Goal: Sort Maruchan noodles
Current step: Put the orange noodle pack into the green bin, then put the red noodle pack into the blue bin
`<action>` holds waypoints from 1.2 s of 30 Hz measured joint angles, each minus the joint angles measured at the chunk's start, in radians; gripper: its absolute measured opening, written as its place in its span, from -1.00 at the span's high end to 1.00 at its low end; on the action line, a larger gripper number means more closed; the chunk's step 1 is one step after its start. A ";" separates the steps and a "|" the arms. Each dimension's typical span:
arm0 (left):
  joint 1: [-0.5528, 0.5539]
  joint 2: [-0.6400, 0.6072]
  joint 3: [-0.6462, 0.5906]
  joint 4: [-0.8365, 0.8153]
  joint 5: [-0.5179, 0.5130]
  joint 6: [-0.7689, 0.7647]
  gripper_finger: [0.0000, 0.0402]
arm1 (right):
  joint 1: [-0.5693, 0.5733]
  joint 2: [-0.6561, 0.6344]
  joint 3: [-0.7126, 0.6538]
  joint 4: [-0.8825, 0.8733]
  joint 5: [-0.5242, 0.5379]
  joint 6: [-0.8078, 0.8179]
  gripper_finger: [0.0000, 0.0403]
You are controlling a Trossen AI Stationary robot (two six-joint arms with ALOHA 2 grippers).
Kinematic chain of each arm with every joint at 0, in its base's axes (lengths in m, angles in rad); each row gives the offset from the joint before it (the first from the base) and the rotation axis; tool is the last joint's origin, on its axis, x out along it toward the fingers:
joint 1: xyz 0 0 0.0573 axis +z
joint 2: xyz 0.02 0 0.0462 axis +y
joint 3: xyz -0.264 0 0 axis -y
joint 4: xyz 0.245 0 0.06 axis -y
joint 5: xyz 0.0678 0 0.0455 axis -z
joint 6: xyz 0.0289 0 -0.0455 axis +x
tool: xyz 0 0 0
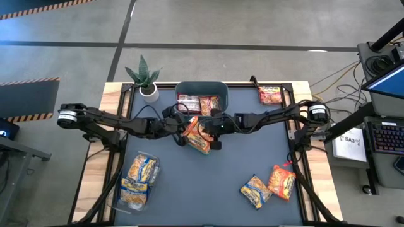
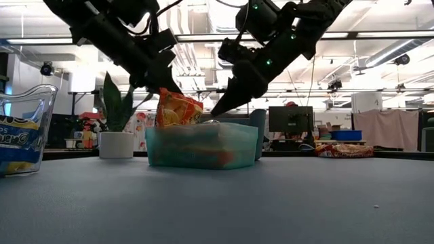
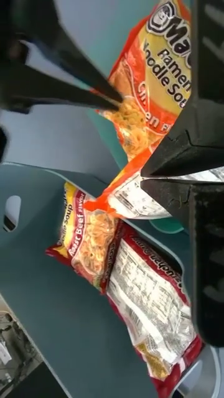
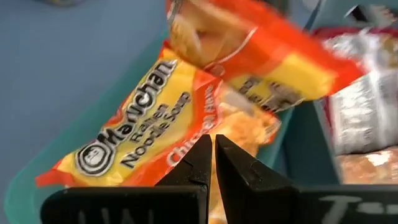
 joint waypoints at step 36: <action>-0.185 -0.008 0.089 -0.084 -0.065 0.039 1.00 | 0.027 -0.122 -0.002 -0.048 0.034 0.160 0.94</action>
